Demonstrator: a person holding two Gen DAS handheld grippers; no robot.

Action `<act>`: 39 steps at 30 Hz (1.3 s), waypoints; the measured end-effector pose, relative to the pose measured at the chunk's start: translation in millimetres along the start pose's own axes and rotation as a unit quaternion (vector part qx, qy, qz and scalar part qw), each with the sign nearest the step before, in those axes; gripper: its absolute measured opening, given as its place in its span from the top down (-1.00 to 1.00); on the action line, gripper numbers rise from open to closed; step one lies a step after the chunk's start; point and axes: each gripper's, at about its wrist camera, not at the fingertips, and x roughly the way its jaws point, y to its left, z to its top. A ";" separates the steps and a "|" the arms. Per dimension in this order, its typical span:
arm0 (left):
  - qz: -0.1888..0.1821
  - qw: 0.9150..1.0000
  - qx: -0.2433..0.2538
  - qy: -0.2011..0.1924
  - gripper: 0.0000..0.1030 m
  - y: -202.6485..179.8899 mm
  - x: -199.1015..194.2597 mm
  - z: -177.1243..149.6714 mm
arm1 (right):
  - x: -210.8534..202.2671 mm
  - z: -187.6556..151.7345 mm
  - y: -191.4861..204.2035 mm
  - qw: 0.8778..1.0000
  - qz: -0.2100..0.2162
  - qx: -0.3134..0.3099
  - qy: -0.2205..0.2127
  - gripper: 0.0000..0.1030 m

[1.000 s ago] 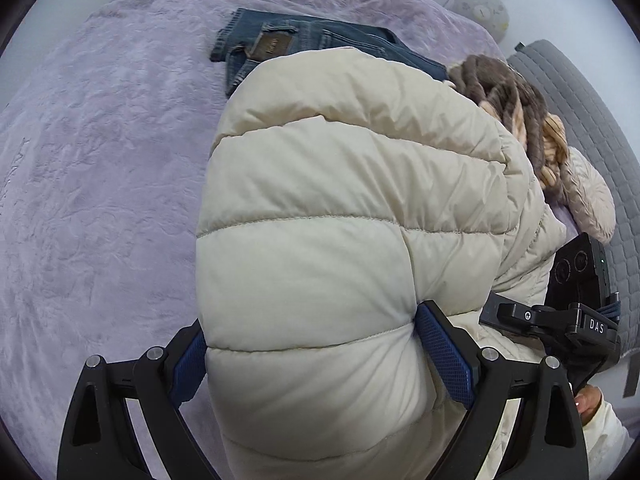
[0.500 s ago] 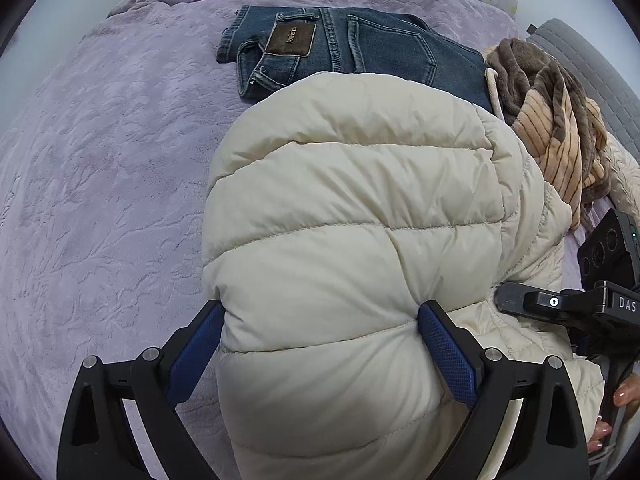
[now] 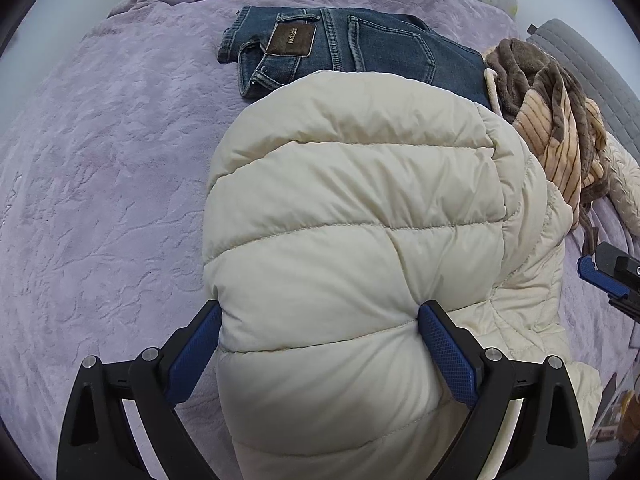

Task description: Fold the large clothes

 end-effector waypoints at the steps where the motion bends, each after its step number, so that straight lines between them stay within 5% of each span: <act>1: 0.003 1.000 -0.001 0.001 -0.88 0.0 -1.4 0.3 | -0.7 0.4 5.9 1.000 -0.004 -0.015 0.001 0.33; 9: -0.020 0.998 0.007 -0.060 -0.88 -9.8 -64.0 -9.3 | 2.1 13.1 43.2 0.997 -0.041 -0.065 0.009 0.33; 14: -0.065 0.996 0.052 -0.035 -0.88 -50.6 -68.3 -35.0 | -0.4 22.6 50.7 0.996 -0.045 -0.075 0.010 0.33; 22: -0.018 0.989 0.149 -0.019 -0.88 -101.9 -36.2 -89.2 | 52.3 7.1 19.8 0.987 -0.111 -0.084 0.083 0.32; 30: 0.018 0.977 0.209 -0.025 -0.88 -125.0 -19.7 -111.9 | 67.6 -11.8 -22.8 0.991 -0.099 -0.035 0.083 0.33; 39: 0.027 0.975 0.219 -0.017 -0.88 -129.1 -18.7 -112.2 | 52.5 -17.0 -20.8 0.990 -0.110 -0.022 0.082 0.32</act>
